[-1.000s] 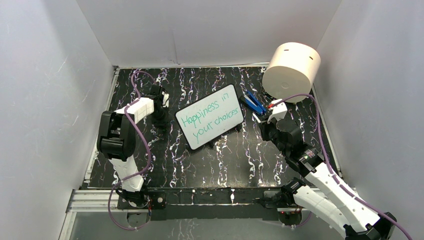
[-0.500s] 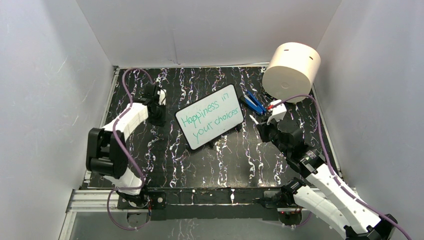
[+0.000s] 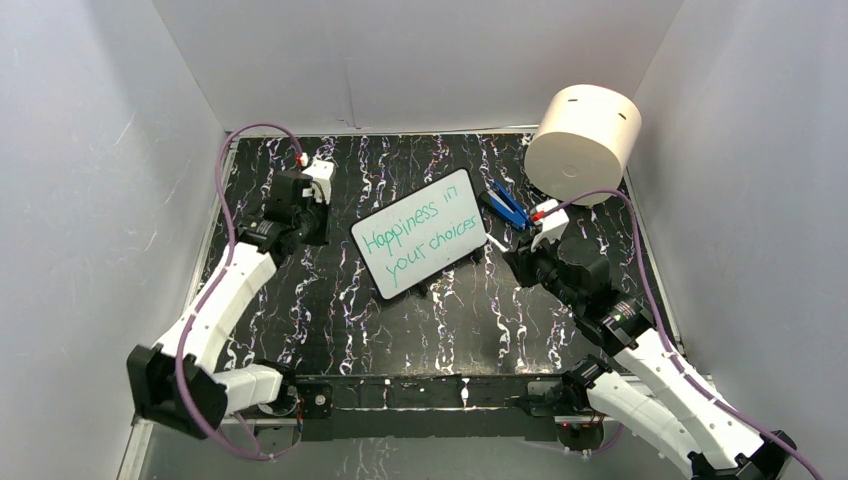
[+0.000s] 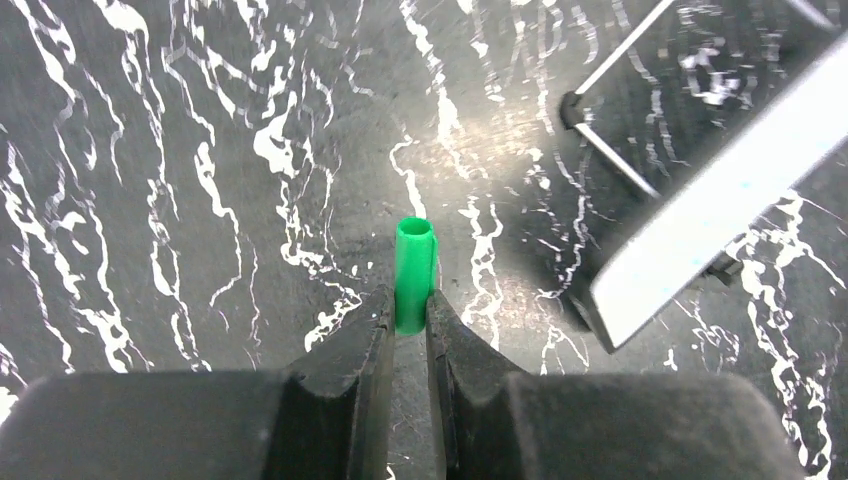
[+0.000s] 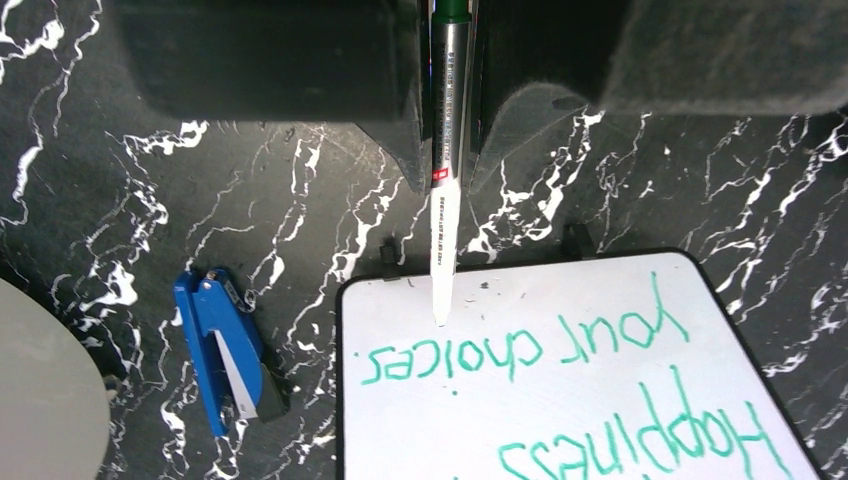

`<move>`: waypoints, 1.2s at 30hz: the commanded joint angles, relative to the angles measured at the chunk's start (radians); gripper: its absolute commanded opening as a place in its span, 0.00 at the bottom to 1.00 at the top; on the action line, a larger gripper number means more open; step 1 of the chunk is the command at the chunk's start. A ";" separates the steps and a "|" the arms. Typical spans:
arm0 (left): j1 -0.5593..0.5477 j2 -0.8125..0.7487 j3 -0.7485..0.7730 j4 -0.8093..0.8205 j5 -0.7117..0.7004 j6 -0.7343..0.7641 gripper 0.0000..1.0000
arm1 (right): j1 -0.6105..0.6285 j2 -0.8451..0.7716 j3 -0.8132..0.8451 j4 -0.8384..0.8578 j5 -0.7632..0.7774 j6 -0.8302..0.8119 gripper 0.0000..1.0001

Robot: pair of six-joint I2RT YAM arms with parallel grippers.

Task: Write a sentence on the whiteboard
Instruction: Pick up the pen cap from the center of the board, then close the pen cap.

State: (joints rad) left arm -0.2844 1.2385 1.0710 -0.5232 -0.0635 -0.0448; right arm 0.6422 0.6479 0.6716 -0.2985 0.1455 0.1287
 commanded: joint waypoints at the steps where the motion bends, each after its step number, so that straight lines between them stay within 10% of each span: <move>1: -0.077 -0.129 0.005 -0.003 -0.027 0.116 0.00 | -0.003 -0.008 0.058 0.037 -0.080 0.012 0.00; 36: -0.644 -0.156 0.059 -0.058 0.015 0.692 0.00 | -0.003 0.064 0.111 0.168 -0.525 0.053 0.00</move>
State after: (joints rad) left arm -0.8753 1.0710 1.0790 -0.5850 0.0196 0.5674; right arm 0.6422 0.7033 0.7254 -0.2188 -0.3099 0.1585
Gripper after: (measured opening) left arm 0.130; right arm 0.206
